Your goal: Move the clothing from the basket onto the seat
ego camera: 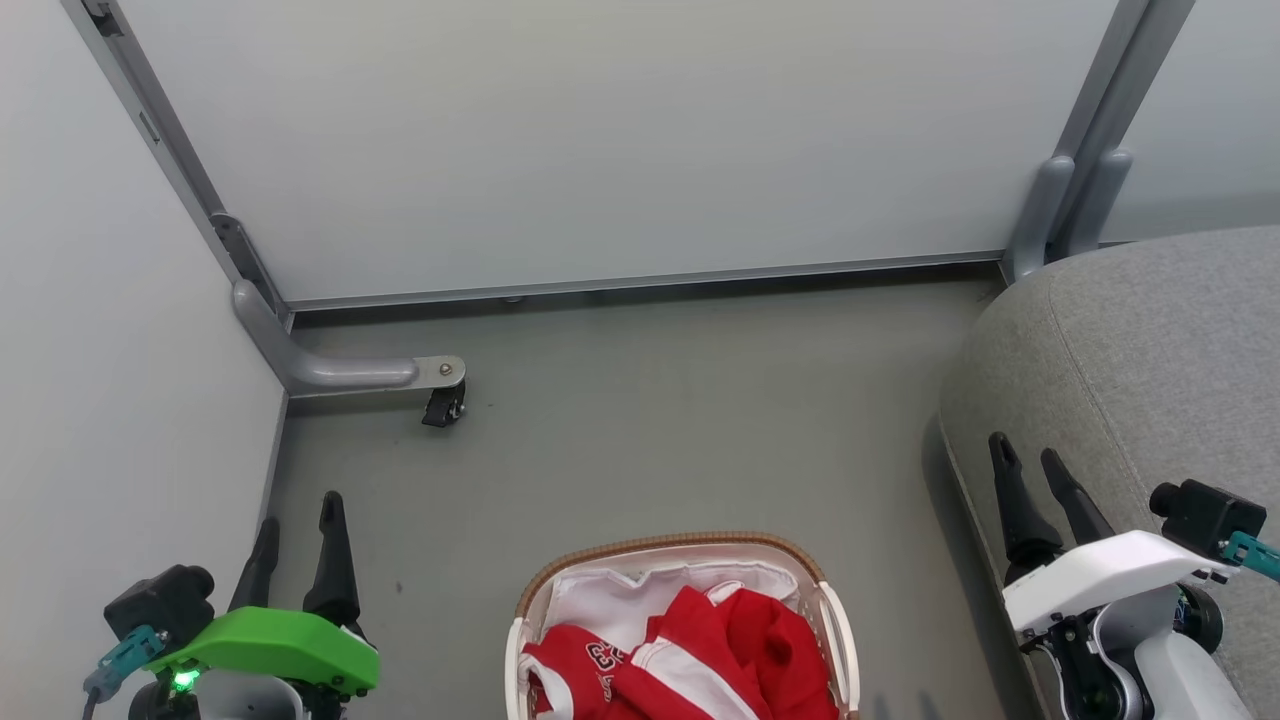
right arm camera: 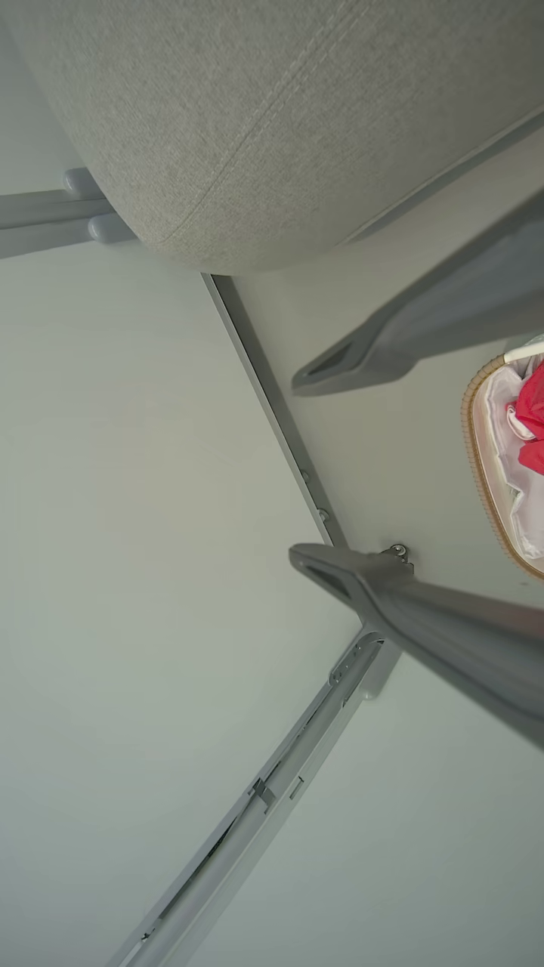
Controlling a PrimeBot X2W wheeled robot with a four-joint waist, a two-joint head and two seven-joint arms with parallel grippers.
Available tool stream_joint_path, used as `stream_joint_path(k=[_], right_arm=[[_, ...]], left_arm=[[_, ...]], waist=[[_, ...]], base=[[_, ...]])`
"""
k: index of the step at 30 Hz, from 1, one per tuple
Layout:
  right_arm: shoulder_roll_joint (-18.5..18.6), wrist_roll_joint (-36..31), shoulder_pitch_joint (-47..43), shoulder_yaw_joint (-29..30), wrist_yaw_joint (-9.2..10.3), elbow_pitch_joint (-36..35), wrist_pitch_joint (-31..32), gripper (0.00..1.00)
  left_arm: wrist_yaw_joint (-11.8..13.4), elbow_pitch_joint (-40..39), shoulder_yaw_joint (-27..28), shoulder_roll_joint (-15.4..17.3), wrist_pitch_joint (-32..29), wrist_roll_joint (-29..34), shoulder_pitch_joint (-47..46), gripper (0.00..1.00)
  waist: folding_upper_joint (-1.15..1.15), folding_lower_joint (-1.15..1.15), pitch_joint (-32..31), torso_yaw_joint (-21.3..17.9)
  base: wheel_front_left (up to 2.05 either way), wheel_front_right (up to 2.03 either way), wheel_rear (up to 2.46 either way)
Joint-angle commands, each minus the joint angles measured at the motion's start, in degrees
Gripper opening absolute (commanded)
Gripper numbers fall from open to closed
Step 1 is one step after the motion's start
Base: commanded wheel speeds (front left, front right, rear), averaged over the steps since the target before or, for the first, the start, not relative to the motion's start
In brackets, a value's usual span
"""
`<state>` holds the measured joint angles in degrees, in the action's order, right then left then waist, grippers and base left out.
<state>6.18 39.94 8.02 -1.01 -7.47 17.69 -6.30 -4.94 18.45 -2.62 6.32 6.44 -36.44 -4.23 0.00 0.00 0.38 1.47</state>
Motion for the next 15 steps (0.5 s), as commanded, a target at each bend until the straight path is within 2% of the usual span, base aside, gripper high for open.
stream_joint_path(k=[1, 15], right_arm=[[0.47, -2.04, 1.58, -0.23, -0.03, -0.34, -0.69, 1.00], [0.75, -11.07, 1.79, -0.74, -0.03, 0.12, -2.90, 1.00]], left_arm=[[0.30, -0.46, -0.40, 0.80, 0.59, 2.04, -1.50, 1.00], [1.09, -0.17, -1.63, 1.27, 2.75, 10.30, -1.40, 1.00]], waist=[[0.00, 0.00, 0.01, 0.04], [0.00, 0.00, 0.14, 0.27]], base=[[0.00, 0.00, 0.00], [0.00, 0.00, 0.00]])
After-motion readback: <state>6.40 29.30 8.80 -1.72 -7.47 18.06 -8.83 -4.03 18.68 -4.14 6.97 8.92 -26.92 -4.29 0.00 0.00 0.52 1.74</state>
